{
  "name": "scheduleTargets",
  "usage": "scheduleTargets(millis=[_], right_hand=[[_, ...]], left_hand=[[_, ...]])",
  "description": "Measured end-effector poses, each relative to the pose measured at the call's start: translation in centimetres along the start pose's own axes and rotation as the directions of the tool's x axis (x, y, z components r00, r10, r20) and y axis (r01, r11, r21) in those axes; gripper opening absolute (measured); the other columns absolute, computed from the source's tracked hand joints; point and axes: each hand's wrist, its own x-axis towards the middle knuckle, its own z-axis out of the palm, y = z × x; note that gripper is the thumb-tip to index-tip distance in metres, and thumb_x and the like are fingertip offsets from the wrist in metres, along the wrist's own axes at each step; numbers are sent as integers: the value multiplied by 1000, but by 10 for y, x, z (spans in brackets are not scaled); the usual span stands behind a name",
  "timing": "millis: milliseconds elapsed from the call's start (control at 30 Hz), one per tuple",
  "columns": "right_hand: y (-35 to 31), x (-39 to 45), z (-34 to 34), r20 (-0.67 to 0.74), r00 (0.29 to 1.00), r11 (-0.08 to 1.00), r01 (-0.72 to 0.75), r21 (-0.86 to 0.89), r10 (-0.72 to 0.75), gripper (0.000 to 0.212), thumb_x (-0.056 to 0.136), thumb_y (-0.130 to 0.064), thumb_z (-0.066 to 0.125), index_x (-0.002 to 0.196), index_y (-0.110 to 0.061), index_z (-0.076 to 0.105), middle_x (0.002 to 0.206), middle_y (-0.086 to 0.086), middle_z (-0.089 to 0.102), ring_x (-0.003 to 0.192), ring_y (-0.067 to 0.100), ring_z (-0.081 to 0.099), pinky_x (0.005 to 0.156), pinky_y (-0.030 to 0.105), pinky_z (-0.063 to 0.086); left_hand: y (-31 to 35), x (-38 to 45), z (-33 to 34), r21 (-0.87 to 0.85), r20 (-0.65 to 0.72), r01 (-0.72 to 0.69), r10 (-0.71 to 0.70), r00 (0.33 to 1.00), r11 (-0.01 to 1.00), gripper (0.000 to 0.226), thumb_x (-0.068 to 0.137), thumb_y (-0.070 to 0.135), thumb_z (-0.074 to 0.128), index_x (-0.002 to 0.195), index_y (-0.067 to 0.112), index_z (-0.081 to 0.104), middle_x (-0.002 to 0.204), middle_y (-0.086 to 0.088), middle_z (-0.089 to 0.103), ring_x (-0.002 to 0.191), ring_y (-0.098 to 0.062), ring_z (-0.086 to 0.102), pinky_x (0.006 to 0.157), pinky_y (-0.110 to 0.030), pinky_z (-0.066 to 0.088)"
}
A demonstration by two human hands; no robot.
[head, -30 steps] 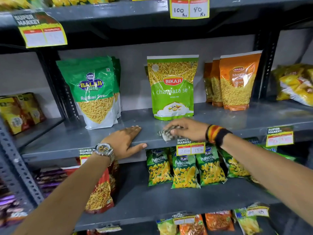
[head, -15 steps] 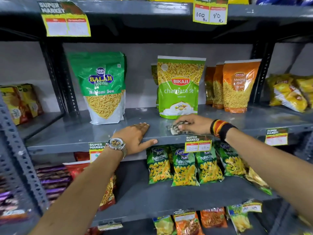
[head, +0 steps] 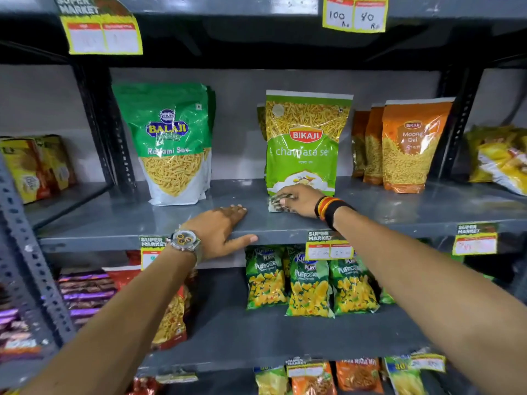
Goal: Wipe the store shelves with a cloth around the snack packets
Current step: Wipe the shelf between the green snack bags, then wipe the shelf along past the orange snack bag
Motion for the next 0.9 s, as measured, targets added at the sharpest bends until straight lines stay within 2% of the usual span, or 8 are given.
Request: scheduleTargets(millis=[100, 167, 267, 400, 567, 700, 800, 900], right_hand=[[5, -44, -30, 230, 965, 987, 102, 121, -128, 28, 98, -24, 54, 124, -22, 63, 123, -2, 67, 110, 12, 61, 91, 15, 45], [21, -70, -57, 294, 945, 986, 114, 118, -145, 31, 97, -27, 56, 127, -23, 62, 124, -9, 64, 109, 4, 58, 91, 5, 40], [73, -78, -90, 147, 987, 989, 43, 138, -63, 35, 97, -26, 55, 131, -21, 59, 138, -1, 56, 128, 15, 50, 103, 20, 33], [124, -52, -96, -52, 999, 990, -6, 142, 13, 30, 98, -20, 53, 126, -18, 63, 137, 7, 58, 129, 23, 51, 99, 24, 34], [135, -27, -73, 23, 1000, 996, 14, 88, -16, 22, 95, -24, 56, 115, -28, 67, 128, 4, 65, 121, 24, 58, 103, 36, 44], [137, -38, -72, 66, 990, 991, 126, 42, -128, 24, 90, -48, 50, 110, -47, 63, 129, -11, 63, 121, 18, 57, 108, 50, 38], [125, -88, -76, 143, 936, 942, 303, 145, -323, 24, 96, -33, 53, 117, -33, 65, 122, -8, 66, 111, 9, 61, 102, 35, 45], [128, -114, -97, 215, 900, 915, 327, 238, -378, 28, 95, -24, 56, 122, -23, 65, 116, -11, 68, 104, -3, 62, 95, 18, 47]], left_hand=[[3, -2, 0, 11, 11, 13, -14, 1000, 1000, 102, 85, 89, 18, 157, 18, 31, 160, -6, 40, 143, -24, 44, 116, -43, 39], [3, -2, -3, 7, 28, 30, -30, 999, 1000, 102, 85, 88, 18, 158, 18, 30, 161, -7, 40, 143, -24, 44, 118, -42, 37], [10, -1, -12, 4, 64, 34, -35, 997, 999, 105, 83, 91, 17, 158, 19, 28, 162, -6, 38, 144, -23, 42, 120, -39, 32], [56, 18, -16, -38, 24, 68, -68, 997, 997, 107, 81, 92, 14, 158, 19, 30, 162, -4, 38, 146, -21, 39, 119, -35, 28], [115, 61, -2, -49, 60, 78, -75, 995, 996, 110, 79, 94, 14, 157, 19, 30, 164, -3, 34, 148, -20, 34, 120, -39, 30], [127, 72, 2, -22, 69, 97, -96, 993, 995, 109, 79, 94, 14, 159, 21, 25, 166, -1, 28, 150, -19, 32, 120, -41, 32], [130, 73, 2, -9, 64, 88, -88, 994, 996, 103, 83, 90, 19, 159, 20, 25, 166, -1, 27, 149, -20, 33, 118, -40, 33], [132, 74, -1, -5, 47, 85, -84, 995, 996, 98, 87, 85, 26, 159, 18, 27, 165, -3, 30, 147, -22, 36, 116, -41, 35]])
